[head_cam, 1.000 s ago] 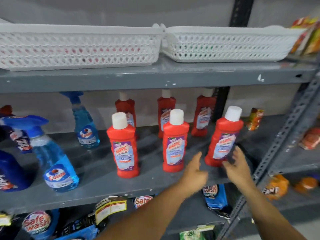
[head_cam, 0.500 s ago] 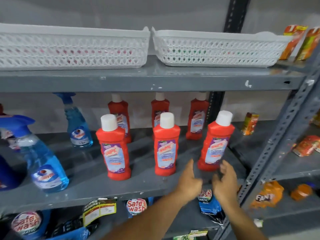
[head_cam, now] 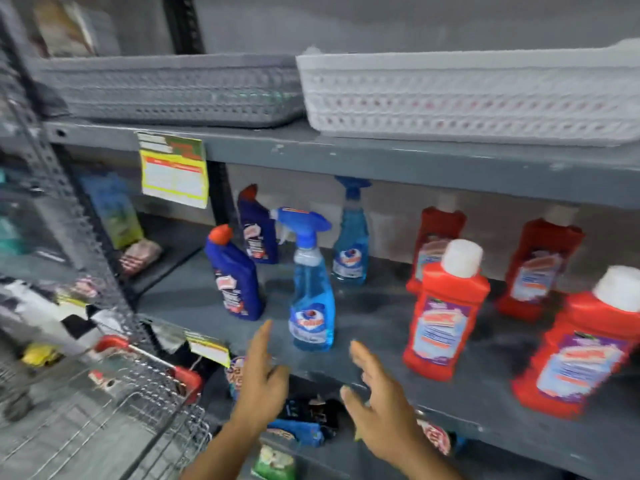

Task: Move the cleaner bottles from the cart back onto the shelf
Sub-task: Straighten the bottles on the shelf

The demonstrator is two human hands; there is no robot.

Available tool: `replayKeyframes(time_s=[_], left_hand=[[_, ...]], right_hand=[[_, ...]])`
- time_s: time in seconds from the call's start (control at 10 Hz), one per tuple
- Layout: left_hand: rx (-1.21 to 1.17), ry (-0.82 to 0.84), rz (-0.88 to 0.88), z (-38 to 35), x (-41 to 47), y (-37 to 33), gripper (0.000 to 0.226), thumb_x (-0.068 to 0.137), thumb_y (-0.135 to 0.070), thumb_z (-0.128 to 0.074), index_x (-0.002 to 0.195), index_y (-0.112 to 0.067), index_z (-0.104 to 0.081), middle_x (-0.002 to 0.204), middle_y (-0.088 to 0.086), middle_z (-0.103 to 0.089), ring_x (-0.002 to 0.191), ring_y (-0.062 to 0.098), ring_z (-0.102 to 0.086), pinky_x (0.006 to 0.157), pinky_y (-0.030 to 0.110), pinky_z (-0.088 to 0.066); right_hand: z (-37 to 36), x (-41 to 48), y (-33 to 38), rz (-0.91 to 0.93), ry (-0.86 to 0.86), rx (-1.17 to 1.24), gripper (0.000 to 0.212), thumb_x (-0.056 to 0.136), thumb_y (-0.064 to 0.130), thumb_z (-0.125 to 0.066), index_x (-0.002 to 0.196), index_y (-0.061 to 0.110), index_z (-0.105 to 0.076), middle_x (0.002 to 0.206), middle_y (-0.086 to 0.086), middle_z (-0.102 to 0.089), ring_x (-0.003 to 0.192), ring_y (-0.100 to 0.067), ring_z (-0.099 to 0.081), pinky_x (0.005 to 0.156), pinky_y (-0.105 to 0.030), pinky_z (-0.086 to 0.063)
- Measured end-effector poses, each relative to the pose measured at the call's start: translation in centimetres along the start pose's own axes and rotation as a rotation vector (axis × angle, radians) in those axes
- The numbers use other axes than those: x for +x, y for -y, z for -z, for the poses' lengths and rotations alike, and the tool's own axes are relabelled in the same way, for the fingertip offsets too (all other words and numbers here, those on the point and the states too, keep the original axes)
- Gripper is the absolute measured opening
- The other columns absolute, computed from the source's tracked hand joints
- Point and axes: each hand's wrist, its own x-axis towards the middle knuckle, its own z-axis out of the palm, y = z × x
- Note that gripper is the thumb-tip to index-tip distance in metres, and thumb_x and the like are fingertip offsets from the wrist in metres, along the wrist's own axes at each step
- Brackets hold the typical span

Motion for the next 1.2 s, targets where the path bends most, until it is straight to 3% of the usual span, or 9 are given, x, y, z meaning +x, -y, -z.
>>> replayKeyframes(time_s=[0.1, 0.2, 0.3, 0.4, 0.5, 0.7, 1.0, 1.1, 1.2], left_hand=[[-0.006, 0.158, 0.079, -0.4, 2.9, 0.4, 0.072, 0.083, 0.003, -0.045, 0.146, -0.016, -0.016, 0.132, -0.013, -0.041, 0.107, -0.017, -0.051, 0.087, -0.002, -0.039], [-0.036, 0.253, 0.079, 0.0, 4.2, 0.3, 0.083, 0.067, -0.008, -0.04, 0.146, -0.02, -0.019, 0.143, -0.01, -0.039, 0.135, 0.011, -0.041, 0.114, 0.034, -0.035], [-0.104, 0.276, 0.027, 1.2, 3.7, 0.8, 0.077, 0.068, -0.008, -0.041, 0.139, -0.034, -0.022, 0.141, -0.024, -0.034, 0.137, 0.002, -0.032, 0.117, 0.032, -0.03], [-0.14, 0.01, -0.053, 5.0, 4.1, 2.5, 0.077, 0.069, -0.003, -0.044, 0.139, -0.031, -0.029, 0.15, -0.01, -0.033, 0.14, 0.005, -0.03, 0.117, 0.031, -0.028], [-0.109, -0.206, 0.009, 10.0, 8.1, 4.8, 0.076, 0.068, -0.004, -0.044, 0.135, -0.037, -0.028, 0.15, -0.009, -0.031, 0.137, 0.02, -0.037, 0.115, 0.04, -0.033], [-0.035, 0.225, 0.038, 14.1, 14.8, 5.5, 0.081, 0.072, 0.011, -0.039, 0.139, -0.035, -0.034, 0.142, -0.004, -0.05, 0.132, 0.013, -0.046, 0.111, 0.033, -0.04], [-0.013, 0.191, -0.028, 16.0, 14.5, 6.0, 0.085, 0.072, 0.018, -0.04, 0.131, -0.042, -0.029, 0.138, -0.016, -0.045, 0.122, -0.011, -0.043, 0.101, 0.007, -0.035], [0.169, 0.105, -0.021, 17.3, 13.1, 5.7, 0.077, 0.082, 0.007, -0.046, 0.148, -0.018, -0.015, 0.155, -0.006, -0.019, 0.144, 0.009, -0.017, 0.115, 0.02, -0.015], [0.342, 0.023, -0.446, 19.4, 11.8, 3.4, 0.07, 0.08, -0.002, -0.043, 0.146, -0.016, -0.025, 0.154, -0.004, -0.016, 0.146, 0.015, -0.013, 0.119, 0.037, -0.022]], right_hand=[[-3.2, 3.7, 0.0, -0.118, -0.046, 0.012, 0.081, 0.075, 0.026, -0.058, 0.146, 0.028, -0.018, 0.152, 0.002, -0.033, 0.138, -0.014, -0.035, 0.113, -0.036, -0.032], [-5.3, 5.3, 0.3, -0.159, -0.074, 0.005, 0.076, 0.076, 0.013, -0.062, 0.135, 0.045, -0.026, 0.14, 0.012, -0.045, 0.131, -0.017, -0.045, 0.105, -0.031, -0.038], [-6.9, 4.8, 0.5, -0.091, -0.356, -0.048, 0.072, 0.065, 0.02, -0.063, 0.128, 0.045, -0.038, 0.123, 0.003, -0.054, 0.115, -0.017, -0.055, 0.095, -0.026, -0.046], [-10.5, 4.6, 3.0, 0.004, -0.445, -0.063, 0.059, 0.065, 0.019, -0.06, 0.115, 0.05, -0.051, 0.104, 0.01, -0.061, 0.092, 0.0, -0.06, 0.079, -0.009, -0.047], [-15.1, 7.8, 5.1, -0.003, -0.121, -0.085, 0.078, 0.07, 0.018, -0.056, 0.129, 0.061, -0.029, 0.125, 0.021, -0.057, 0.112, 0.003, -0.057, 0.095, -0.024, -0.047], [-19.7, 15.3, 8.0, -0.233, -0.037, -0.063, 0.087, 0.073, 0.008, -0.057, 0.143, 0.036, -0.014, 0.133, 0.005, -0.054, 0.119, -0.017, -0.053, 0.087, -0.024, -0.037], [-21.5, 15.1, 9.7, -0.266, -0.065, -0.052, 0.092, 0.072, 0.021, -0.059, 0.143, 0.042, -0.004, 0.147, 0.002, -0.043, 0.129, -0.016, -0.047, 0.104, -0.041, -0.041], [-18.1, 12.1, 12.7, -0.179, -0.161, 0.154, 0.077, 0.082, 0.004, -0.063, 0.138, 0.039, -0.025, 0.145, 0.002, -0.042, 0.128, -0.009, -0.045, 0.106, -0.034, -0.038], [-11.4, 6.4, 18.2, -0.032, -0.308, 0.323, 0.056, 0.077, 0.0, -0.065, 0.125, 0.024, -0.05, 0.12, 0.001, -0.066, 0.105, -0.008, -0.065, 0.091, -0.024, -0.051]])
